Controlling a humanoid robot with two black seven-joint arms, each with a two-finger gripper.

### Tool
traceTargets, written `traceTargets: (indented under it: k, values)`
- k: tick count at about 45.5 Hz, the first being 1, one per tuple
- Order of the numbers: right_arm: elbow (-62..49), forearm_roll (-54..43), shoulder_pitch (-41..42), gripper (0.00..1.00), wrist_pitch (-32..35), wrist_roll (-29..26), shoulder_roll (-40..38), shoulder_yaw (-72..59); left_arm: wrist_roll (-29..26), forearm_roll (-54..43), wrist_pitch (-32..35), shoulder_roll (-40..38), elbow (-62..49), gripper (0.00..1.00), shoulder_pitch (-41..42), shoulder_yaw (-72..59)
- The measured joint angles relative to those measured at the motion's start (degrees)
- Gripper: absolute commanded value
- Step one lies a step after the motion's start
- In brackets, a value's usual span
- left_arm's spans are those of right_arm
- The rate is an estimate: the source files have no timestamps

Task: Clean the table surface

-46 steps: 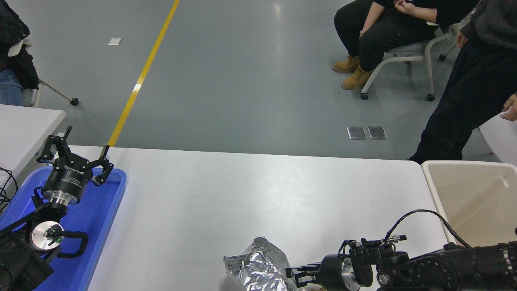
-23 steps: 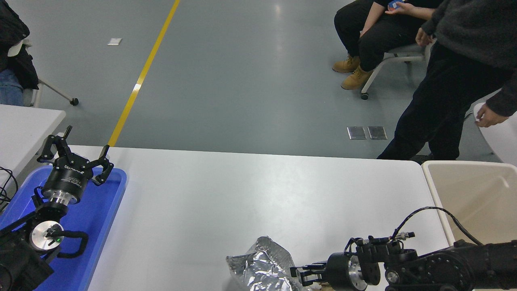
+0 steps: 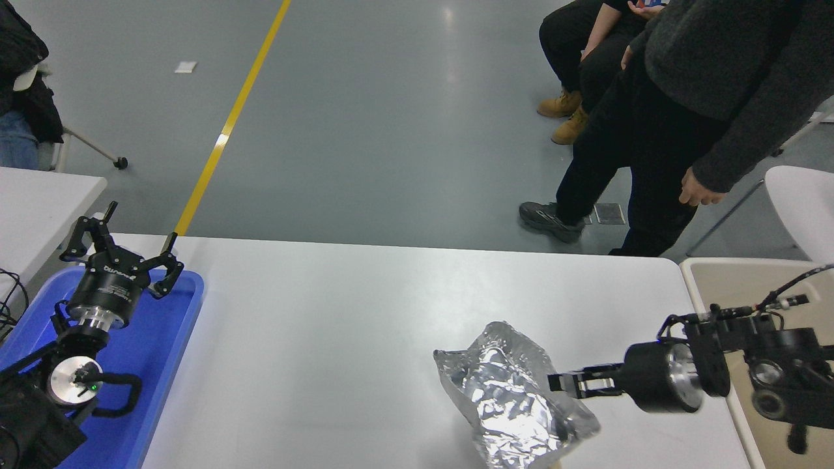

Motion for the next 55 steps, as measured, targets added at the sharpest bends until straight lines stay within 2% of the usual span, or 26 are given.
traceTargets:
  k: [13, 26, 36, 55]
  values:
    - [1.1, 2.1, 3.2, 0.0, 19.1, 0.5, -12.7, 13.6, 0.0, 0.0, 0.0, 0.0, 0.0, 1.0, 0.0, 0.0]
    - [1.2, 4.6, 6.3, 0.0, 33.5, 0.6, -21.8, 23.7, 0.0, 0.0, 0.0, 0.0, 0.0, 1.0, 0.0, 0.0]
    - [-0.1, 5.7, 7.7, 0.0, 38.0, 0.6, -25.9, 28.9, 0.0, 0.0, 0.0, 0.0, 0.0, 1.0, 0.0, 0.0]
    - [-6.6, 6.0, 8.5, 0.0, 39.9, 0.2, -27.4, 31.4, 0.0, 0.0, 0.0, 0.0, 0.0, 1.0, 0.0, 0.0]
